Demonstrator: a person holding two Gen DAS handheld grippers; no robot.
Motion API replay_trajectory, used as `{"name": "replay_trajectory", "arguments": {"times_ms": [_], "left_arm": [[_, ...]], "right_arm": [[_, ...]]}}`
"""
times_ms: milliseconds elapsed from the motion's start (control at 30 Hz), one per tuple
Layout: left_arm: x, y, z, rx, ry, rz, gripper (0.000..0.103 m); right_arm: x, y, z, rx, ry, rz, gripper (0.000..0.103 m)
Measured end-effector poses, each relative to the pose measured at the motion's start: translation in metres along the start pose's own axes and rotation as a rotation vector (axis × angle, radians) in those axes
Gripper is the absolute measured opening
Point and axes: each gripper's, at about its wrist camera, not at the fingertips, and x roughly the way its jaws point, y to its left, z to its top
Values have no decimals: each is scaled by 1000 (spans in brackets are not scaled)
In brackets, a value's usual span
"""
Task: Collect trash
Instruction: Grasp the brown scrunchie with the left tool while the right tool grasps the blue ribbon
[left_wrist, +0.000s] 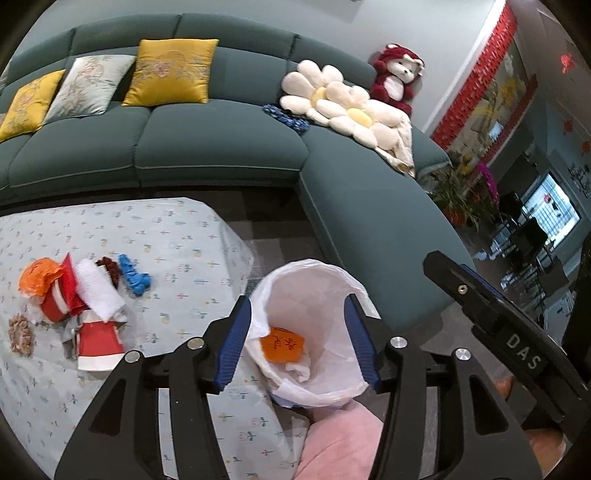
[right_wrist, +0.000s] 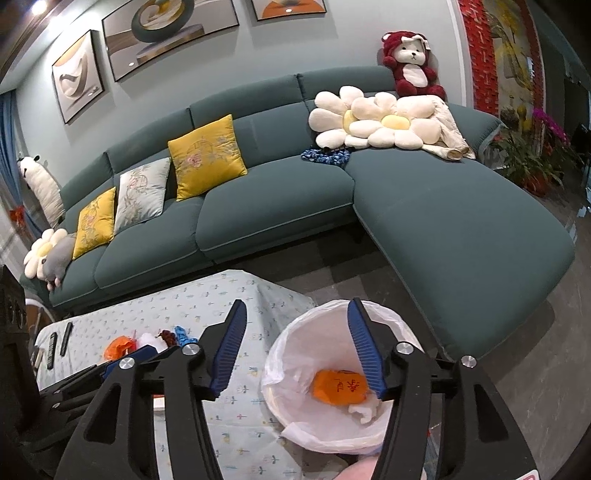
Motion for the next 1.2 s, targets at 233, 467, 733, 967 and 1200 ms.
{"name": "replay_trajectory", "arguments": {"times_ms": [233, 467, 733, 967, 1200], "left_arm": [[-16, 37, -5, -73, -28, 49, 59], [-34, 78, -9, -144, -57, 91, 62], [-54, 133, -18, -227, -85, 160, 68], [-71, 198, -35, -341, -99, 240, 74], [-81, 268, -59, -444, -79, 334, 74]], "right_arm": [[1, 32, -5, -43, 12, 31, 60], [5, 66, -10, -75, 29, 62, 64], [11, 105, -19, -114, 52, 93, 66], [24, 138, -32, -151, 87, 110, 69], [51, 166, -53, -171, 148, 113, 69]]}}
